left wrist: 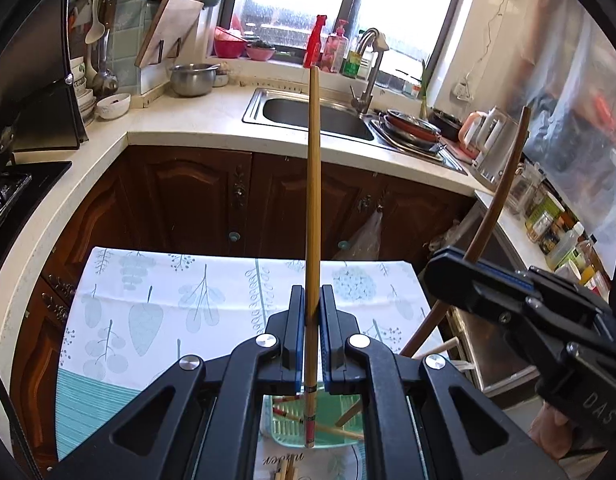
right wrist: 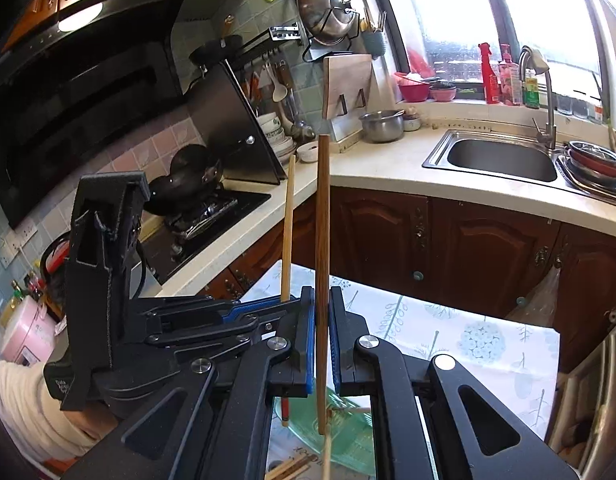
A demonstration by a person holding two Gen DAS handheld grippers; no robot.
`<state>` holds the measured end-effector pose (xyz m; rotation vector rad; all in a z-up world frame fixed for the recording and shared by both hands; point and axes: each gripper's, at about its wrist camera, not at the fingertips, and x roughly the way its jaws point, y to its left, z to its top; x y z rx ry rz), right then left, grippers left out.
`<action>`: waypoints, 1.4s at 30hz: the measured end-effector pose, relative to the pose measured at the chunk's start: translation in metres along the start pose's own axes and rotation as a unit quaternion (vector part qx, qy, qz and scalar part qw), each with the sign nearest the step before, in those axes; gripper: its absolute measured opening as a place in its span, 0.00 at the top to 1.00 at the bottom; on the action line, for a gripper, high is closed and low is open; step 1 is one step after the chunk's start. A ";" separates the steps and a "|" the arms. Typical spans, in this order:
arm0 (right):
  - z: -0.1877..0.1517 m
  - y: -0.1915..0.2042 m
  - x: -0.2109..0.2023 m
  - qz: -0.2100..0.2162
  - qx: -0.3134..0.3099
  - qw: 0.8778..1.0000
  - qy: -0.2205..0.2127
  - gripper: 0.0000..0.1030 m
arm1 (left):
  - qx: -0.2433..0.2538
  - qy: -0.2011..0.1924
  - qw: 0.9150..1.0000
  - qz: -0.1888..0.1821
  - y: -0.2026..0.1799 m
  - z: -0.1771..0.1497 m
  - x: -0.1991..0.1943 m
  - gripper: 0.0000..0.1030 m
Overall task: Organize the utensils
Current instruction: 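Lower both chopsticks into the green caddy and open both tools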
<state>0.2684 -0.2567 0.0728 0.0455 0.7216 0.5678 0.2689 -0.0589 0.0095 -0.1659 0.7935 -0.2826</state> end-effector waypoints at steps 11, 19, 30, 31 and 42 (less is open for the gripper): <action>-0.027 0.002 0.025 -0.003 -0.010 1.000 -0.005 0.94 | -0.005 -0.020 1.000 -0.006 0.005 -0.020 0.017 0.96; -0.044 -0.002 0.050 -0.010 -0.010 1.000 0.000 0.94 | 0.010 -0.085 0.996 0.005 0.006 -0.029 0.013 0.96; -0.071 0.003 0.079 -0.010 -0.042 0.999 -0.002 0.94 | 0.051 -0.109 0.993 0.021 0.007 -0.069 0.016 0.95; -0.074 0.003 0.082 -0.005 -0.041 0.999 0.009 0.93 | 0.055 -0.104 0.993 0.020 0.006 -0.072 0.017 0.95; -0.078 -0.004 0.068 -0.003 -0.027 0.999 0.026 0.82 | 0.072 -0.012 0.997 0.028 -0.001 -0.084 0.001 0.69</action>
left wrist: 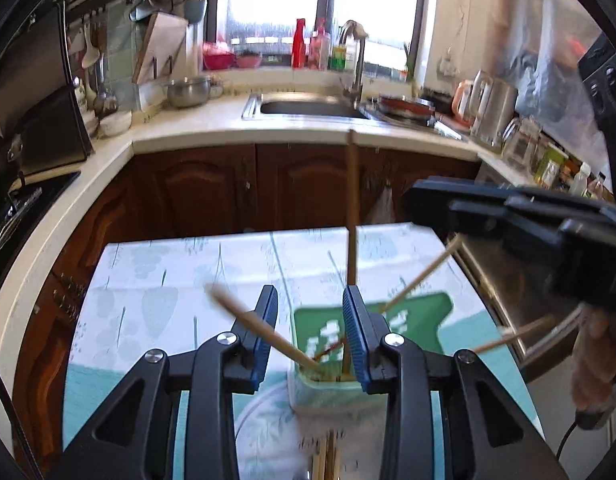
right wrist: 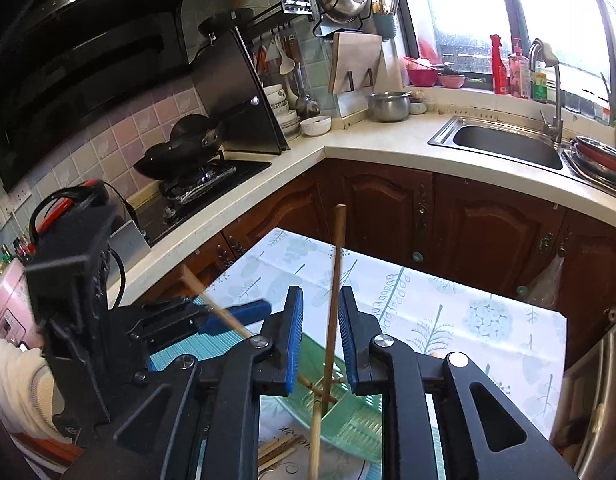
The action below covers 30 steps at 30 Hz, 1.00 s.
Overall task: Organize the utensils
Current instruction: 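Lower both chopsticks into the green caddy and open both tools, then lower both tools onto the chopstick pile on the plate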
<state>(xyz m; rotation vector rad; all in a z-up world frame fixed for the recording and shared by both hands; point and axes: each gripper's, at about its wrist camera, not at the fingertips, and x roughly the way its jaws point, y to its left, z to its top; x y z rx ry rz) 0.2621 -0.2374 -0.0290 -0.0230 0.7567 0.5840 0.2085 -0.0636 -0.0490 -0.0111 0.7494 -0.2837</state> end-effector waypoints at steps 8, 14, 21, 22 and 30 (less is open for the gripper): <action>0.005 0.009 -0.046 -0.007 0.024 1.000 -0.013 0.82 | -0.009 0.039 0.999 -0.006 0.008 -0.003 -0.039 0.66; -0.009 0.026 -0.082 0.000 0.045 0.999 -0.018 0.82 | -0.029 0.048 0.998 -0.006 0.020 -0.011 -0.075 0.53; -0.054 0.059 -0.098 0.011 0.067 0.998 0.008 0.81 | -0.041 0.102 0.994 -0.015 0.027 -0.051 -0.089 0.52; -0.062 0.063 -0.097 0.012 0.069 0.997 0.015 0.81 | -0.040 0.110 0.993 -0.013 0.026 -0.058 -0.089 0.52; -0.131 0.086 -0.068 0.016 0.097 0.990 0.100 0.78 | -0.046 0.165 0.985 -0.020 0.020 -0.112 -0.076 0.52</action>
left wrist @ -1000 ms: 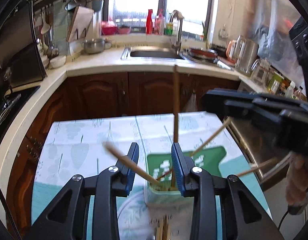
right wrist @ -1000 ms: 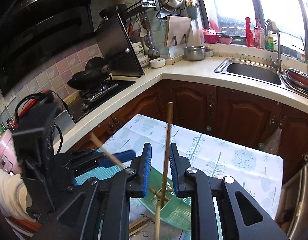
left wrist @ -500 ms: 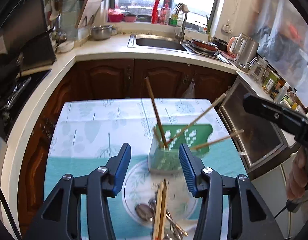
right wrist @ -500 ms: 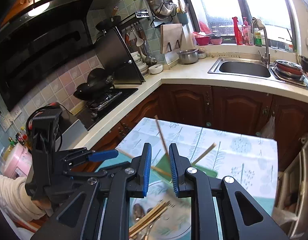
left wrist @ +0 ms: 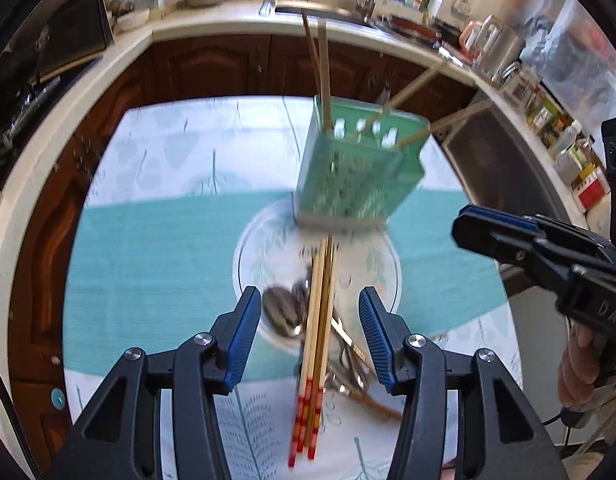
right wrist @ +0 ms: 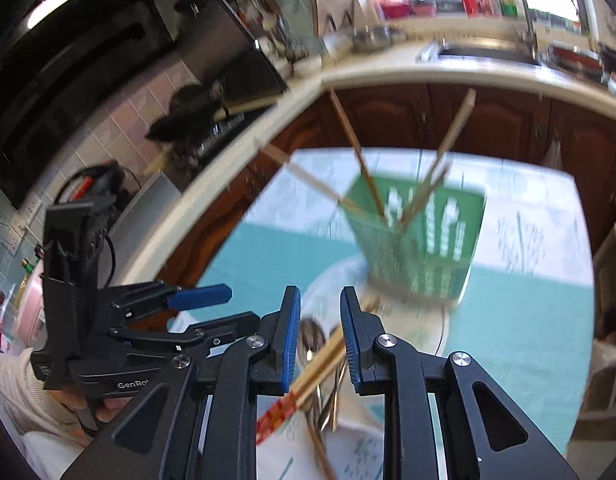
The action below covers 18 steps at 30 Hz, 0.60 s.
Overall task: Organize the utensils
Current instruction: 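Lower both tools onto the chopstick pile on the plate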
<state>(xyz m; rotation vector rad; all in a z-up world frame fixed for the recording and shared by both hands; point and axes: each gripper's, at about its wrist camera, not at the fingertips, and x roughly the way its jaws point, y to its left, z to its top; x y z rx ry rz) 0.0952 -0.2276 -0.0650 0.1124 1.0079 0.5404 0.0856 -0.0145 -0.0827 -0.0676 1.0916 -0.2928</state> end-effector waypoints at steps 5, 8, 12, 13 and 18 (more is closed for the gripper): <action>-0.032 -0.006 0.026 -0.002 0.026 0.999 0.034 0.74 | -0.005 0.034 0.999 -0.001 0.002 -0.022 0.019 0.52; -0.048 -0.010 0.041 -0.009 0.043 0.998 0.051 0.74 | -0.014 0.053 0.998 -0.004 0.006 -0.031 0.031 0.52; -0.057 -0.021 0.063 -0.011 0.065 0.995 0.075 0.74 | -0.042 0.080 0.996 -0.019 0.015 -0.040 0.051 0.52; -0.052 -0.026 0.071 -0.011 0.069 0.994 0.080 0.74 | -0.049 0.087 0.995 -0.025 0.019 -0.043 0.056 0.52; -0.062 -0.045 0.105 -0.020 0.094 0.989 0.116 0.74 | -0.067 0.108 0.991 -0.042 0.027 -0.050 0.076 0.52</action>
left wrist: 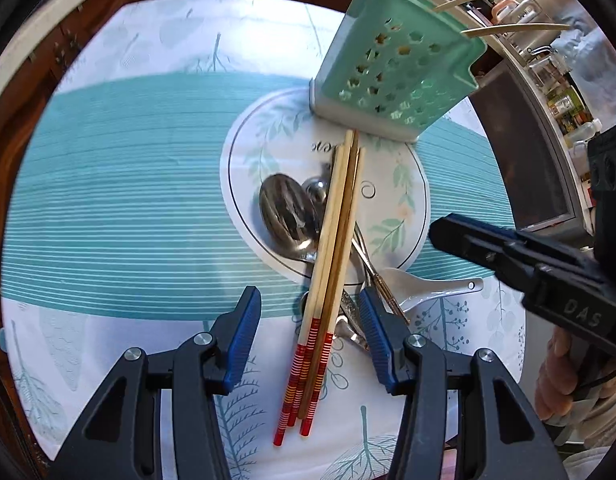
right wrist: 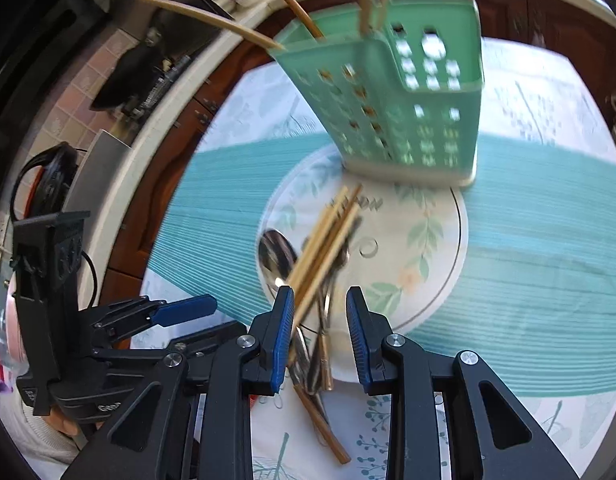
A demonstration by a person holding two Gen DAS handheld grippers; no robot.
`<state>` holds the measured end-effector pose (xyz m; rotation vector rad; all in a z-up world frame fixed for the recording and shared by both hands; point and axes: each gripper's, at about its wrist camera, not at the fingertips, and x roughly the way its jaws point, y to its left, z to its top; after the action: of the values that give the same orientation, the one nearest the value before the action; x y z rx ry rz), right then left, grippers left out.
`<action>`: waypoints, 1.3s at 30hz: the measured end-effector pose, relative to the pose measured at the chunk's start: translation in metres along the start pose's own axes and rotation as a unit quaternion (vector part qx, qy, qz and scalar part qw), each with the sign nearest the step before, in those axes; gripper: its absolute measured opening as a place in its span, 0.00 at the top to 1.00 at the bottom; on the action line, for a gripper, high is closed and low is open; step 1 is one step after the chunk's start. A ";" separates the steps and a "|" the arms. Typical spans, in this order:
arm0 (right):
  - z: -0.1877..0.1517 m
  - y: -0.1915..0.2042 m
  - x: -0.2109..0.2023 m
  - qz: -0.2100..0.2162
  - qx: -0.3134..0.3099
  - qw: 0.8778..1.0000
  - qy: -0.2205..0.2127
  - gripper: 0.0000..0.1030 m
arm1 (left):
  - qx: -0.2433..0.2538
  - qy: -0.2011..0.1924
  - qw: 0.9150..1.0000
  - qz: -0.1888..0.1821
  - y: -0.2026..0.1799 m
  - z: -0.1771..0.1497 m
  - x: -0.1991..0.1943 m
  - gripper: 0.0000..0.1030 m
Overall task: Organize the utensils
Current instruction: 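Lower both tools onto the chopstick pile on the plate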
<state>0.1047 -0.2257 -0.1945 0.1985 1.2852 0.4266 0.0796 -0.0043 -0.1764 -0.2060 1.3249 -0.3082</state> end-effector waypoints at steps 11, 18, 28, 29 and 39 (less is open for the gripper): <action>0.004 -0.021 0.045 0.021 0.047 0.998 0.031 0.74 | -0.003 0.041 0.999 -0.016 0.003 0.004 0.028 0.77; 0.010 -0.024 0.059 0.033 0.056 0.997 0.036 0.74 | -0.014 0.059 0.998 -0.011 0.007 0.013 0.041 0.82; 0.012 -0.026 0.063 0.038 0.060 0.997 0.034 0.73 | -0.013 0.088 0.996 -0.005 0.005 0.028 0.050 0.82; 0.012 -0.026 0.062 0.038 0.060 0.997 0.034 0.73 | -0.010 0.087 0.996 -0.003 0.005 0.029 0.049 0.82; 0.017 -0.028 0.061 0.042 0.062 0.997 0.028 0.73 | -0.009 0.116 0.993 -0.001 0.004 0.042 0.056 0.82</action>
<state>0.1394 -0.2244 -0.2548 0.3482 1.3636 0.4279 0.1330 -0.0205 -0.2188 -0.1902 1.5570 -0.3285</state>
